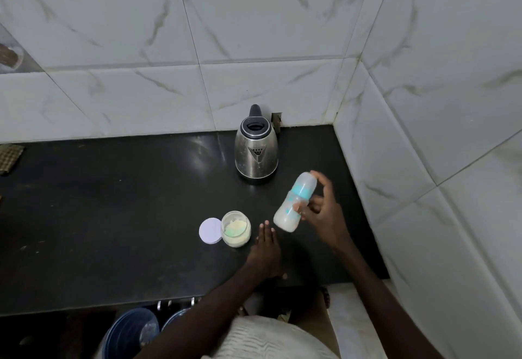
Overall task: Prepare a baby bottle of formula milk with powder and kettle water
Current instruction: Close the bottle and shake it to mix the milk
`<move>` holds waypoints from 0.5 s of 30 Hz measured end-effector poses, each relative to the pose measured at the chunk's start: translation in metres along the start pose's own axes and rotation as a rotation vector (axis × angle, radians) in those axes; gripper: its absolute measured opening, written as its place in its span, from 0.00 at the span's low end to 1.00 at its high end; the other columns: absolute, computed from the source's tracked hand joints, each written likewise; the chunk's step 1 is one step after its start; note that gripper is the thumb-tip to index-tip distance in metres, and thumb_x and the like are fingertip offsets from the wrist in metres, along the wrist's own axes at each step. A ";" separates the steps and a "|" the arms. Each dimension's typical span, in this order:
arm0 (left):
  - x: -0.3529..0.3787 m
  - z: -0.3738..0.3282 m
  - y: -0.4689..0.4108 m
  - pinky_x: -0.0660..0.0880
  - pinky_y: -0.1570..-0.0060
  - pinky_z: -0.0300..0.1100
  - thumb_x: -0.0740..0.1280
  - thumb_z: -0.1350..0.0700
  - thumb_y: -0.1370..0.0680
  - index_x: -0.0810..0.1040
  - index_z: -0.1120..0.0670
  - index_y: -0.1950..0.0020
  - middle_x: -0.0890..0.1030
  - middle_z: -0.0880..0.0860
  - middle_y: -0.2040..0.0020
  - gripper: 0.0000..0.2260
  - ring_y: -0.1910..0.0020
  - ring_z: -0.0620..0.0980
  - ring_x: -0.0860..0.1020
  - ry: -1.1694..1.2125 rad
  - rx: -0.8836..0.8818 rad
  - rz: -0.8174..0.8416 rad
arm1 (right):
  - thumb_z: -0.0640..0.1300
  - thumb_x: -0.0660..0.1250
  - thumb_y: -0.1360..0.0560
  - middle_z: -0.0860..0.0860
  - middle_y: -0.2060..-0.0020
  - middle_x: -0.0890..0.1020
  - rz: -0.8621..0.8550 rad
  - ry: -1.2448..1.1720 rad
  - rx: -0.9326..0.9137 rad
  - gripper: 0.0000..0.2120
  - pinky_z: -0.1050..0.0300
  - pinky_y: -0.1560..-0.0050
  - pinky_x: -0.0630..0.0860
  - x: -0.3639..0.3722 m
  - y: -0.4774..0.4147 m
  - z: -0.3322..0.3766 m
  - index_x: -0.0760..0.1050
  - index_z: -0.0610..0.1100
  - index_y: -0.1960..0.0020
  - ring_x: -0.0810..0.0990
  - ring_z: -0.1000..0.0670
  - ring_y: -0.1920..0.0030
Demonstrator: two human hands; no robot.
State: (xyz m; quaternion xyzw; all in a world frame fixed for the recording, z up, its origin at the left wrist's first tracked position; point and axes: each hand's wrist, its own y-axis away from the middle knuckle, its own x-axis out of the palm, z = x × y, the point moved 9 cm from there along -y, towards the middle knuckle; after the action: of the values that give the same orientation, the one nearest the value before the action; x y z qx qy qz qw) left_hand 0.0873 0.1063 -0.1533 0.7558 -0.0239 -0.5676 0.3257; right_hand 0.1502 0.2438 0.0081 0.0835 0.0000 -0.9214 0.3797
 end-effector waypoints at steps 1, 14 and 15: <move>0.001 0.000 -0.001 0.55 0.22 0.61 0.76 0.37 0.29 0.41 0.71 0.20 0.36 0.72 0.22 0.60 0.20 0.71 0.41 0.008 -0.008 -0.003 | 0.52 0.78 0.28 0.47 0.36 0.82 -0.083 -0.101 -0.003 0.39 0.41 0.49 0.85 -0.010 -0.001 0.004 0.62 0.61 0.23 0.86 0.47 0.42; 0.007 0.000 -0.003 0.49 0.20 0.62 0.76 0.39 0.27 0.39 0.71 0.21 0.35 0.74 0.22 0.59 0.21 0.72 0.37 0.060 -0.037 0.011 | 0.43 0.75 0.22 0.50 0.31 0.79 -0.264 -0.229 0.063 0.40 0.50 0.53 0.85 -0.030 0.009 -0.002 0.58 0.64 0.20 0.84 0.50 0.39; 0.008 0.000 -0.004 0.49 0.20 0.62 0.75 0.39 0.27 0.40 0.72 0.21 0.34 0.74 0.23 0.59 0.21 0.73 0.38 0.056 -0.035 0.012 | 0.43 0.74 0.22 0.50 0.31 0.78 -0.300 -0.258 0.063 0.40 0.50 0.54 0.84 -0.032 0.009 -0.003 0.58 0.64 0.20 0.84 0.49 0.39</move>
State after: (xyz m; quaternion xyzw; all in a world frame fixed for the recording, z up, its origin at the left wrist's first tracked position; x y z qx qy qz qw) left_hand 0.0891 0.1057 -0.1623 0.7655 -0.0094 -0.5443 0.3430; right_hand 0.1799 0.2601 0.0102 -0.0241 -0.0651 -0.9702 0.2320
